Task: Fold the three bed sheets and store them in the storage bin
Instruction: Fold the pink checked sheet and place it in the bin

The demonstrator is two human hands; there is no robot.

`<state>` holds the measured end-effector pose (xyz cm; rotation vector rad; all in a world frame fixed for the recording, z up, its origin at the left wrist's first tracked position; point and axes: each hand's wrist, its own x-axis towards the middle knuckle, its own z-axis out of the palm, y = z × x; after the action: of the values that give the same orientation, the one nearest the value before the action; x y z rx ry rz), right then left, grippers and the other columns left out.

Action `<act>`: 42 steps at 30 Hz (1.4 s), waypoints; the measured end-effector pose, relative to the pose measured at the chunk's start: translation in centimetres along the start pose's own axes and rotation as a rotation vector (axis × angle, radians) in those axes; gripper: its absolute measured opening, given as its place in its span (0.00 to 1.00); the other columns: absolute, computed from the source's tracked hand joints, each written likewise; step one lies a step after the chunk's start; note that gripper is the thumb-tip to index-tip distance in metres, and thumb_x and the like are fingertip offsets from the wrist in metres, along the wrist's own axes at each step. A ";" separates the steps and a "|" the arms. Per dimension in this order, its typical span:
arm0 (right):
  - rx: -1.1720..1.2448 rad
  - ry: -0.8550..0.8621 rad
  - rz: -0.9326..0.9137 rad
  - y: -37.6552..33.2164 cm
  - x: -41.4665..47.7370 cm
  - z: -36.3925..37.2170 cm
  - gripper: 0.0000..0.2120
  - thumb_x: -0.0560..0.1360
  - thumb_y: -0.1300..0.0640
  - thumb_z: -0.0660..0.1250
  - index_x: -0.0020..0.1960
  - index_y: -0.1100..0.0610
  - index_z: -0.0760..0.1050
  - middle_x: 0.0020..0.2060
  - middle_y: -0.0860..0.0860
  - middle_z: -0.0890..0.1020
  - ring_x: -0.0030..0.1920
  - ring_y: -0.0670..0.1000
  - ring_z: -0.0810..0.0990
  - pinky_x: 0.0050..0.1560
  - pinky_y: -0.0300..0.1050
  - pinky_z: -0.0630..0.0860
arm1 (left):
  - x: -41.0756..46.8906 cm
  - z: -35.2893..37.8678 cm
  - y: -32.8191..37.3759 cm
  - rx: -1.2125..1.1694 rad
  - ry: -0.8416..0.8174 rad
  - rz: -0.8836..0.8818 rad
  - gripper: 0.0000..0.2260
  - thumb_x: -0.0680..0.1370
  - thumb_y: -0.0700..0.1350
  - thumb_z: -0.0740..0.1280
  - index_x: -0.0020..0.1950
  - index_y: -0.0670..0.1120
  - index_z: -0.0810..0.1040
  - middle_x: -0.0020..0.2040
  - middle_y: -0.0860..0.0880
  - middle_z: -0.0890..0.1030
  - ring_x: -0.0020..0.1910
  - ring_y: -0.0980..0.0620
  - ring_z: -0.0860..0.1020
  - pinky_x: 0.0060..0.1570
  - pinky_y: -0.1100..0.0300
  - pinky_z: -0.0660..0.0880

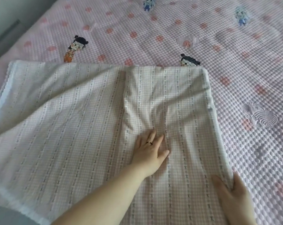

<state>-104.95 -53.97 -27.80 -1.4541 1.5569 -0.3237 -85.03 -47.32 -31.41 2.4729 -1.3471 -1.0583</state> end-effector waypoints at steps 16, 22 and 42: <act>-0.758 -0.169 -0.802 -9.2 -3.0 26.7 0.30 0.67 0.45 0.55 0.65 0.58 0.65 0.62 0.63 0.74 0.66 0.59 0.63 0.70 0.44 0.42 | -5.3 -10.9 -25.5 -0.367 0.858 -0.455 0.19 0.75 0.42 0.62 0.64 0.36 0.73 0.64 0.34 0.73 0.64 0.36 0.71 0.64 0.48 0.65; -0.823 -0.131 -0.672 -11.3 -3.1 38.6 0.28 0.77 0.42 0.38 0.75 0.49 0.41 0.75 0.53 0.39 0.74 0.51 0.35 0.58 0.41 0.16 | -5.5 -17.7 -40.4 -0.599 0.815 -0.802 0.15 0.78 0.44 0.63 0.55 0.33 0.73 0.50 0.33 0.77 0.56 0.36 0.74 0.49 0.50 0.67; -0.894 0.074 -0.638 -11.6 -3.4 39.3 0.27 0.73 0.47 0.52 0.66 0.61 0.68 0.65 0.64 0.71 0.67 0.58 0.58 0.72 0.39 0.35 | 2.0 -28.4 -49.4 -1.131 0.677 -0.613 0.09 0.80 0.41 0.58 0.43 0.40 0.75 0.24 0.53 0.76 0.32 0.53 0.74 0.32 0.63 0.67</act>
<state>-68.33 -38.45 -38.10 -2.6664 1.2940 -0.0207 -32.40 -25.42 -32.20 1.9526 0.2353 -0.6207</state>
